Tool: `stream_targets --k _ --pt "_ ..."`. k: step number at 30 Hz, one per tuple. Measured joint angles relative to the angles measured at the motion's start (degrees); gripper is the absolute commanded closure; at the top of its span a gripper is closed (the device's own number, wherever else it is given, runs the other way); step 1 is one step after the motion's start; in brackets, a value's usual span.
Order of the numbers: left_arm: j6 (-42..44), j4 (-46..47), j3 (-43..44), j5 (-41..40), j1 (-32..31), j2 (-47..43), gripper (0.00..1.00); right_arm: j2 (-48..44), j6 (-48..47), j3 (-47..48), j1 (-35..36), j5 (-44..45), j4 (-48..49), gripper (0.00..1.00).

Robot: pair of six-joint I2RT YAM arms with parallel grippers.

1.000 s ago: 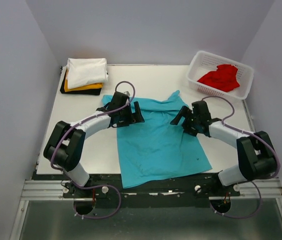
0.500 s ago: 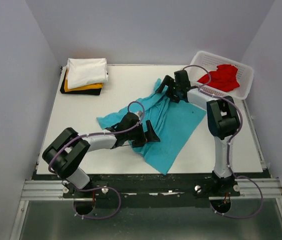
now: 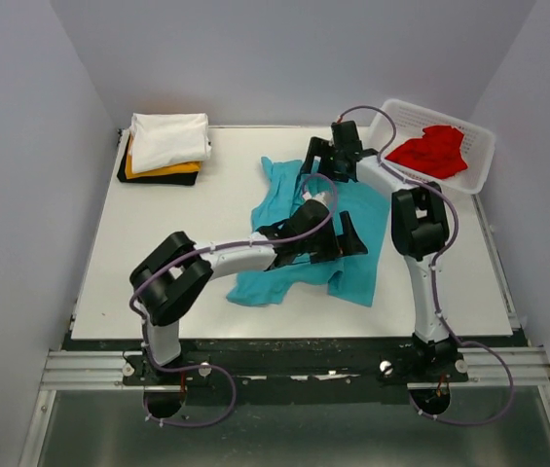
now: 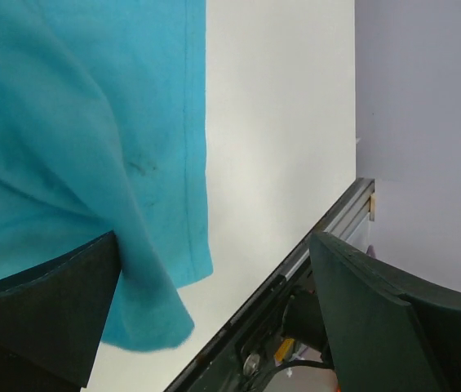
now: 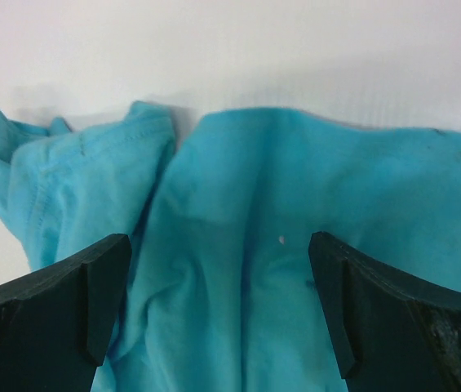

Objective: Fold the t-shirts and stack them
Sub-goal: Flatten out the tshirt

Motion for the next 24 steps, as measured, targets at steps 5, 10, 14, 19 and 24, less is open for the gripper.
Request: stream_targets --k 5,10,14,19,24 --pt "4.2 -6.1 -10.3 -8.4 -0.6 -13.8 0.02 -7.1 -3.2 -5.3 0.0 5.5 -4.6 0.00" --pt "7.3 -18.2 -16.3 -20.1 -0.7 -29.4 0.01 -20.4 -2.7 -15.8 0.0 13.2 -5.4 0.00" --pt "5.8 -31.6 -18.5 -29.2 -0.4 -38.2 0.01 -31.5 -0.5 -26.5 0.0 17.3 -5.3 0.00" --pt "1.5 -43.0 -27.7 -31.5 5.2 -47.9 0.02 -43.5 3.2 -43.3 -0.1 18.0 -4.6 0.00" --pt "0.0 -43.1 -40.3 -27.0 13.6 -58.2 0.20 -51.1 5.7 -53.5 -0.1 17.0 -4.5 0.00"
